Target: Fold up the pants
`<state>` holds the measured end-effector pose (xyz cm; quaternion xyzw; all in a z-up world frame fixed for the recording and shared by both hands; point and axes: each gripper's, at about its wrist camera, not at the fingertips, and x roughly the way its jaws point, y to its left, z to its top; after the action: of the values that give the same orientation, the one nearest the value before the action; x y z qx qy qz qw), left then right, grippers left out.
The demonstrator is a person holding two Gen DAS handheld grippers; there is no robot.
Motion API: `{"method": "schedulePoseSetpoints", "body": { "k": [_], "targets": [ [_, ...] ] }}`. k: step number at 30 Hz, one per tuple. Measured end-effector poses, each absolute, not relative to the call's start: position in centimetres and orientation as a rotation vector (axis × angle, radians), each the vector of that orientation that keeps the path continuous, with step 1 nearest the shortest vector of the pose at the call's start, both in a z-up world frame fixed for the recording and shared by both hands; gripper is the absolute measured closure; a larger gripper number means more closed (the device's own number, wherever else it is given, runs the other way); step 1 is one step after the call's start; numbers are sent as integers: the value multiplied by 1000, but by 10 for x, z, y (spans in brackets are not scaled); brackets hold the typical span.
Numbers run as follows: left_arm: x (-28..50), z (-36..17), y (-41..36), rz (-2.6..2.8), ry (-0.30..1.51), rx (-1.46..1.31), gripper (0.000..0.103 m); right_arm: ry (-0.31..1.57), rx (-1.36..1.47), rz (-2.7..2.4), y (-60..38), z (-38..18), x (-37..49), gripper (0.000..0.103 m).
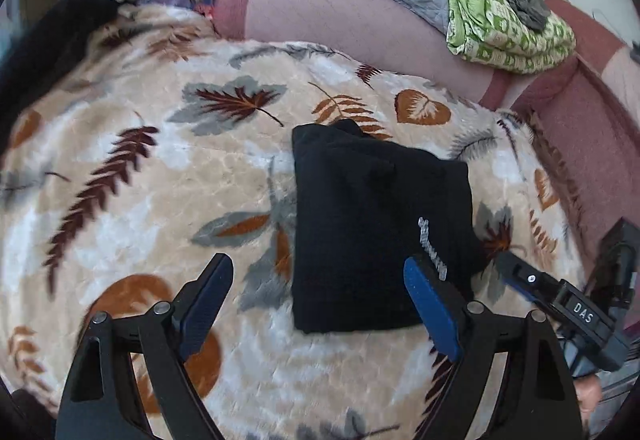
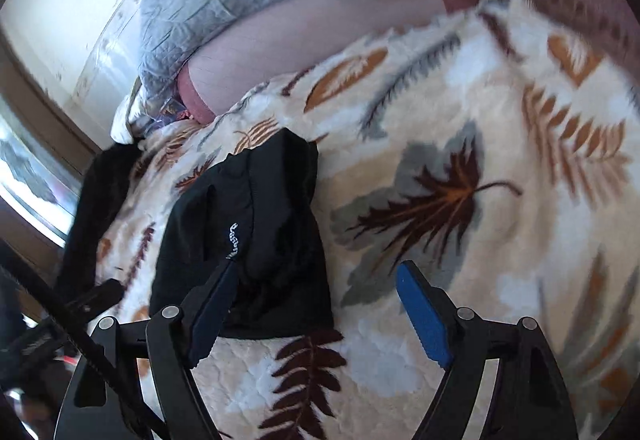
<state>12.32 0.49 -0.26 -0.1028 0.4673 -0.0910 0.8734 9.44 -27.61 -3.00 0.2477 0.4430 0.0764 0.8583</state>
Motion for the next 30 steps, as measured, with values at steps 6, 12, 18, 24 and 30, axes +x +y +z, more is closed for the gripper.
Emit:
{"method": "schedulePoseSetpoints", "body": {
  "k": [6, 12, 18, 24, 30],
  "targets": [
    [186, -42, 10, -255, 1101, -266, 16, 1018, 589, 305, -276, -63, 165, 21],
    [218, -73, -3, -356, 1191, -306, 10, 1024, 586, 406, -261, -88, 197, 31],
    [226, -43, -33, -422, 1150, -221, 52, 1042, 539, 504, -231, -77, 205, 66],
    [261, -40, -18, -344, 1156, -289, 51, 920, 504, 449, -235, -50, 209, 55],
    [259, -43, -6, -271, 1164, -312, 43, 1002, 487, 236, -251, -70, 213, 31]
  ]
}}
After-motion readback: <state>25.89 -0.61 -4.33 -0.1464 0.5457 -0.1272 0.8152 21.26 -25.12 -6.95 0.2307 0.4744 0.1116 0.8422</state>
